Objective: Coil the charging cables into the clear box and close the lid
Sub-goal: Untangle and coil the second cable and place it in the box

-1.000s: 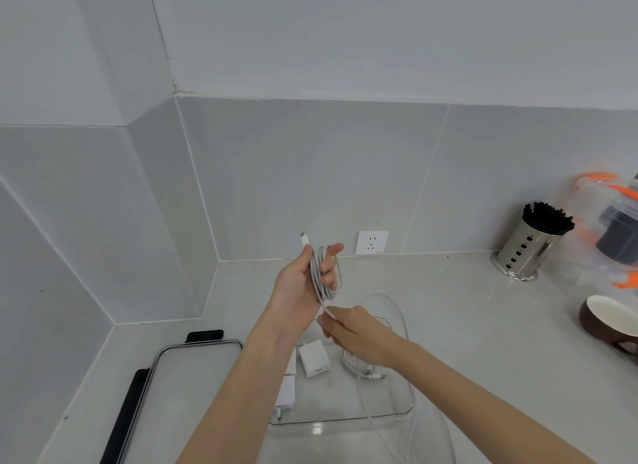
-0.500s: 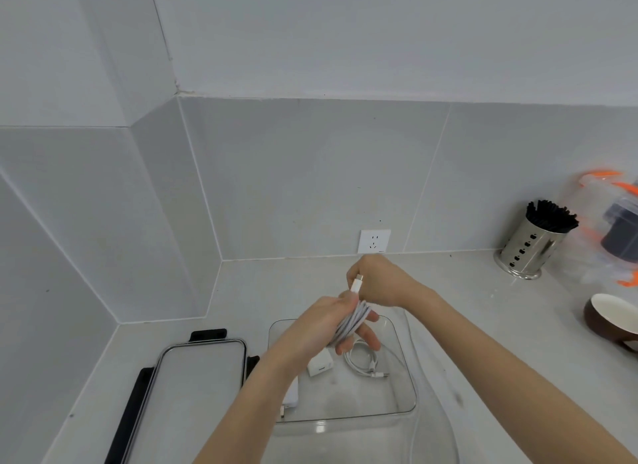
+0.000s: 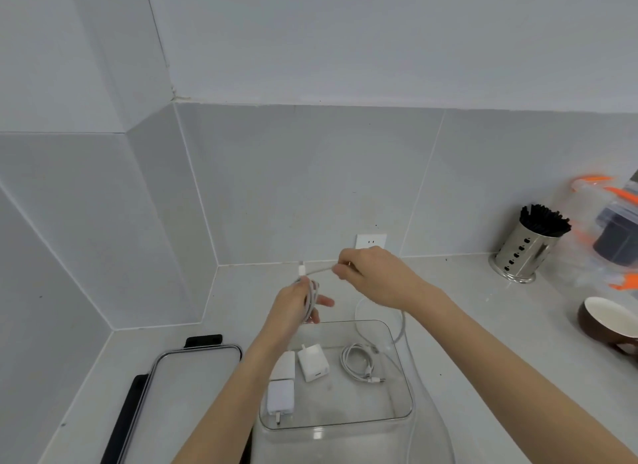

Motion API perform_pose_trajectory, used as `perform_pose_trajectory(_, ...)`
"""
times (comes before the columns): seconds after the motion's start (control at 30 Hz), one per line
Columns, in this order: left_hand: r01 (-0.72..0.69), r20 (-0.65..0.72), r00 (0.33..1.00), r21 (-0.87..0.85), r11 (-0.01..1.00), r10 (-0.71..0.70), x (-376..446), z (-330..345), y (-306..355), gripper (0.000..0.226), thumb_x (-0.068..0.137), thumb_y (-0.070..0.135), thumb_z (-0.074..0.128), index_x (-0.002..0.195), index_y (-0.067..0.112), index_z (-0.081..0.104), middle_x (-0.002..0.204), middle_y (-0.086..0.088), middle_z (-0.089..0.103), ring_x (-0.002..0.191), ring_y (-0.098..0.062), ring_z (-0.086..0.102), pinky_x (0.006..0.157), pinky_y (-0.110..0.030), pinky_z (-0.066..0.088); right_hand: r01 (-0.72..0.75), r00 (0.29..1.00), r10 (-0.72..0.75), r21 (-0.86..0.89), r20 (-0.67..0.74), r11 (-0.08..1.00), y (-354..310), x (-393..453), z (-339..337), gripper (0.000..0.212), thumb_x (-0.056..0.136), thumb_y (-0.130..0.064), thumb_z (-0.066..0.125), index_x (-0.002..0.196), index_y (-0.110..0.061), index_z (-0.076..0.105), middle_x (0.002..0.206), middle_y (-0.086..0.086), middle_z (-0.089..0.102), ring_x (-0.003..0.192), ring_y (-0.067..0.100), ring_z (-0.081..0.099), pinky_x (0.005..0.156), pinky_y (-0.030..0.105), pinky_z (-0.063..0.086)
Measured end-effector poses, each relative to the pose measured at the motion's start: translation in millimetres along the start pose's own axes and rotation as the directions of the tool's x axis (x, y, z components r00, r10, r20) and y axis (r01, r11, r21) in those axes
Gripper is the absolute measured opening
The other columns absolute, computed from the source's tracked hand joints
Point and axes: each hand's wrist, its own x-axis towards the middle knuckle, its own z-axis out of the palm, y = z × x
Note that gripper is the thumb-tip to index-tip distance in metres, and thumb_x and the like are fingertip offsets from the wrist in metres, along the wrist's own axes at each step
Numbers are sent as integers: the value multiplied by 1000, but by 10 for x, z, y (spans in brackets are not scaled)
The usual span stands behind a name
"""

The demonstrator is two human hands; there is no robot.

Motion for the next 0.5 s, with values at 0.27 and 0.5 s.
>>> perform_pose_trajectory(0.27,68,93,996,-727,684,1,142,-129,124,49,99,36,22,99,4,59,54,5,59,48,-7,53,59,-19,43,-65,984,-43,564,175,823,-280,-204,490,28,99,-26,34,83,-18,55,61,-8,46,55,8,45,55,20,36)
perform_pose_trajectory(0.5,211,355,915,-828,520,194,-56,-159,284,46,85,32,35,62,9,67,29,6,36,28,-4,27,38,-17,37,-208,956,-15,714,293,668,-97,-132,484,23,82,-35,66,63,-23,63,46,-10,39,43,5,30,46,18,24)
